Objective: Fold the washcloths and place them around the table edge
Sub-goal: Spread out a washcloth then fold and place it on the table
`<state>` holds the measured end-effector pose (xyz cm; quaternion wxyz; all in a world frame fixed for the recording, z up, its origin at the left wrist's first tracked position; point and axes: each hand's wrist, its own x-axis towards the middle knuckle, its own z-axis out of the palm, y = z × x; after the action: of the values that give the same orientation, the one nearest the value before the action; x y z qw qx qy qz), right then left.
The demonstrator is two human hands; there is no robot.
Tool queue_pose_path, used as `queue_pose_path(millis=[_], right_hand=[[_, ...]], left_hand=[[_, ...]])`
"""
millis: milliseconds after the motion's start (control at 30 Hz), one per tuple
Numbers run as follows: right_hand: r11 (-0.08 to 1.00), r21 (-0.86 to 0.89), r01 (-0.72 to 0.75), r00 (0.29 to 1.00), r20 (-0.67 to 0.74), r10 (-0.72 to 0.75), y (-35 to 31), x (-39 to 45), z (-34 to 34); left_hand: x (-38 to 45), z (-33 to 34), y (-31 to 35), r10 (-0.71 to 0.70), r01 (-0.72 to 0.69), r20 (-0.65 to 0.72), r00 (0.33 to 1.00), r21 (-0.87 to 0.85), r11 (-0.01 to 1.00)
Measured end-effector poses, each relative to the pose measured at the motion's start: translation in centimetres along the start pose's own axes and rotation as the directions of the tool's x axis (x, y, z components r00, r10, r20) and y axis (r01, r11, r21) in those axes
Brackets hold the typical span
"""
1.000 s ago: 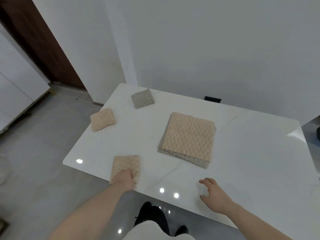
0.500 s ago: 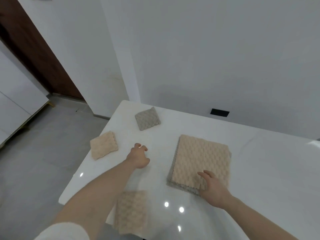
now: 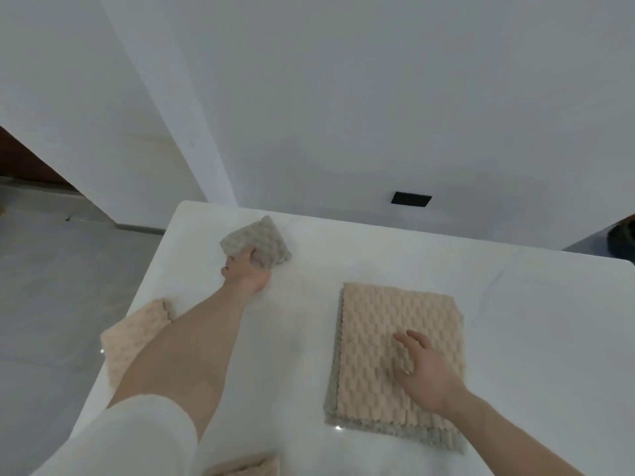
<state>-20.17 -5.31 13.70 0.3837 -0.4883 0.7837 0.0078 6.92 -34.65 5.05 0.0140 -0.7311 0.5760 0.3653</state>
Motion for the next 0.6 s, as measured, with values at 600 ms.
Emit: queue_pose_path(millis=[600], right_hand=[[0.986,0.087,-0.139,0.99,-0.009,0.14,4.9,-3.5,3.3]], left_hand=[[-5.8,6.8,8.9,0.211,-0.21,-0.003,0.978,-0.083,0.974]])
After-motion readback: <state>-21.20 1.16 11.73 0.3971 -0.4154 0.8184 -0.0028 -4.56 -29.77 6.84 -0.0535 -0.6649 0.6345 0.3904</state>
